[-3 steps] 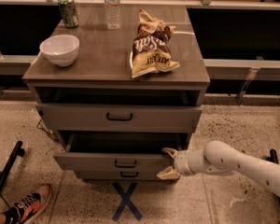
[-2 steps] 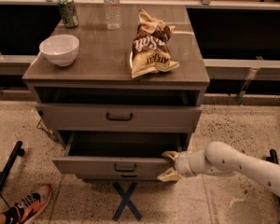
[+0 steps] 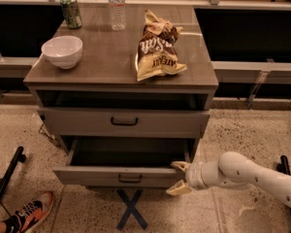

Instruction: Open middle drawer

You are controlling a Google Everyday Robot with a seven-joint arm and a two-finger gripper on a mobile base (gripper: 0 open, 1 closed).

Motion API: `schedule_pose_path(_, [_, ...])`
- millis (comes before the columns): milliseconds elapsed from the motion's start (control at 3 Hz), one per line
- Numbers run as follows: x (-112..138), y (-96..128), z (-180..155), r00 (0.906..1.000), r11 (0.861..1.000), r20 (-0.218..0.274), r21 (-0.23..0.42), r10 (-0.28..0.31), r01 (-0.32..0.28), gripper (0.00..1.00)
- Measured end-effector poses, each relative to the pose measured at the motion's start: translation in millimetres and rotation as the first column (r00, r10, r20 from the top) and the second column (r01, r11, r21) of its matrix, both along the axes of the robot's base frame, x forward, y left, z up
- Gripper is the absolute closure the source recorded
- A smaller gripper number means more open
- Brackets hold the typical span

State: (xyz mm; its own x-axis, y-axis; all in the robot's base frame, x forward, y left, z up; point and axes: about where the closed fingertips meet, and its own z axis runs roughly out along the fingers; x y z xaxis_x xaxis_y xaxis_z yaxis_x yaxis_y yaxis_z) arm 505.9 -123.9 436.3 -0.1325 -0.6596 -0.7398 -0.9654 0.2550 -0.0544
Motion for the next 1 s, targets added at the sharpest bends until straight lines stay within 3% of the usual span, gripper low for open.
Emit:
schedule_pose_path(333, [-16,-8,3,1.0,1.0,-0.004,0.015,0.006,-0.006,0.51])
schedule_pose_path(1000, [-29,-13,21,0.9999,0.999,0.011,0.038,0.012,-0.013,0.97])
